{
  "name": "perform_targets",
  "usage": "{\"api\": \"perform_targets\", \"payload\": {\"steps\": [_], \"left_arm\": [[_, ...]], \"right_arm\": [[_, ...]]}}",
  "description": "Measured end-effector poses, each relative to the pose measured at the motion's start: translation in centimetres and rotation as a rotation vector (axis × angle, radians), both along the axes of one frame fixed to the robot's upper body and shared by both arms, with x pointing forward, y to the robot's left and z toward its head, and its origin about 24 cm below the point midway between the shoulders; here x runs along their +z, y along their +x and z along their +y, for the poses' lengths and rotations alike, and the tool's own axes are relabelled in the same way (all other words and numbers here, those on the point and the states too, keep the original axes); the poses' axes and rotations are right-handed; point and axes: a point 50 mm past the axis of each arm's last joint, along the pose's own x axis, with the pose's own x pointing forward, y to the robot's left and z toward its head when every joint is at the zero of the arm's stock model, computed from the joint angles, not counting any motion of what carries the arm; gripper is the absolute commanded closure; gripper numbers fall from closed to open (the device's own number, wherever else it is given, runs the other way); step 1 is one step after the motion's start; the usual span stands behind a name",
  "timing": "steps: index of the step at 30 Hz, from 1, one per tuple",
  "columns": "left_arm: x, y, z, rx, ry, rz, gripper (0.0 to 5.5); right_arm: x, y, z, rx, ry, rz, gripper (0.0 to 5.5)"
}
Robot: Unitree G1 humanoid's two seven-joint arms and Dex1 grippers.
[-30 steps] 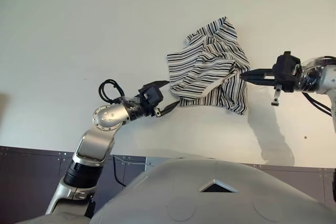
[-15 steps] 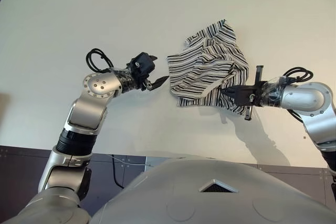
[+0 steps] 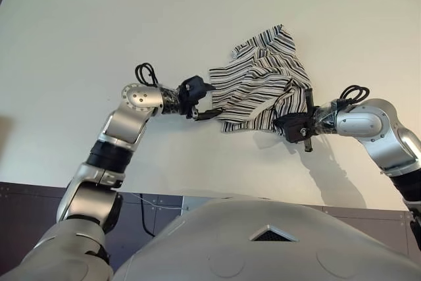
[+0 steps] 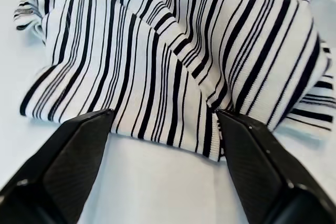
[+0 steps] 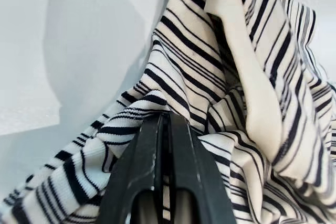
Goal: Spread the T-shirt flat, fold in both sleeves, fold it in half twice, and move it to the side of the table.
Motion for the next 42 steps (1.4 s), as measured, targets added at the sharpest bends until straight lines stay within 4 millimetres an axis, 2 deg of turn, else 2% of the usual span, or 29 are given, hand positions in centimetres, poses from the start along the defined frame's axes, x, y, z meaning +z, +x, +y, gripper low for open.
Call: {"api": "perform_targets", "payload": {"steps": [4,7,9,12,14,16,18,20,22,24,26,28,29,30,31,32,33,36,40,42], "left_arm": [[0.1,2.2,0.5,-0.018,0.085,-0.091,1.90],[0.3,3.7,2.1,0.060,0.159,-0.174,1.90],[0.3,3.9,4.1,0.138,0.192,-0.188,1.90],[0.5,3.5,6.0,0.189,0.219,-0.204,1.90],[0.5,2.9,6.6,0.202,0.220,-0.223,1.90],[0.6,2.0,7.6,0.238,0.212,-0.236,1.90],[0.7,0.8,9.4,0.276,0.234,-0.235,1.90],[1.2,0.2,10.6,0.326,0.237,-0.231,1.90],[1.7,0.2,10.3,0.390,0.165,-0.214,1.90],[2.1,-0.1,9.1,0.417,0.078,-0.199,1.90],[3.3,-0.4,7.2,0.411,-0.035,-0.203,1.90],[4.7,-1.2,5.4,0.371,-0.119,-0.190,1.90],[4.9,-1.7,4.5,0.336,-0.139,-0.176,1.90],[4.6,-2.1,4.2,0.307,-0.123,-0.156,1.90],[3.4,-2.4,4.0,0.284,-0.068,-0.125,1.90],[1.3,-2.7,4.1,0.277,0.034,-0.079,1.90],[0.6,-2.3,3.9,0.268,0.060,-0.094,1.90],[0.6,-0.1,4.0,0.320,0.146,-0.219,1.90],[0.6,-0.7,3.9,0.373,0.088,-0.216,1.90],[0.5,-0.8,3.6,0.360,0.100,-0.223,1.90]], "right_arm": [[0.3,-0.1,-0.9,0.022,-0.029,0.025,5.37],[1.1,0.2,-4.5,0.047,-0.169,0.055,5.37],[1.4,1.3,-6.7,0.035,-0.252,0.040,5.37],[1.8,3.7,-8.7,-0.043,-0.307,-0.032,5.37],[2.4,5.3,-9.9,-0.107,-0.328,-0.085,5.37],[3.0,6.7,-11.1,-0.172,-0.348,-0.153,5.37],[3.1,8.1,-11.8,-0.237,-0.328,-0.266,5.37],[3.9,8.7,-10.3,-0.300,-0.138,-0.317,5.37],[5.6,8.5,-7.7,-0.363,0.151,-0.263,5.37],[7.0,7.5,-6.0,-0.377,0.328,-0.149,5.37],[7.7,5.3,-3.5,-0.301,0.457,0.008,5.37],[6.6,2.1,-0.4,-0.186,0.429,0.137,5.37],[5.0,0.6,1.0,-0.142,0.390,0.189,5.37],[3.6,0.1,1.6,-0.152,0.359,0.202,5.37],[2.3,0.1,1.8,-0.193,0.327,0.186,5.37],[1.1,0.5,2.1,-0.257,0.307,0.163,5.37],[0.2,0.7,2.4,-0.303,0.296,0.149,5.37],[-0.3,1.2,3.6,-0.338,0.318,0.094,5.37],[-1.7,0.9,3.2,-0.340,0.230,0.057,5.37],[-1.8,0.9,3.1,-0.246,0.158,-0.020,5.37]]}}
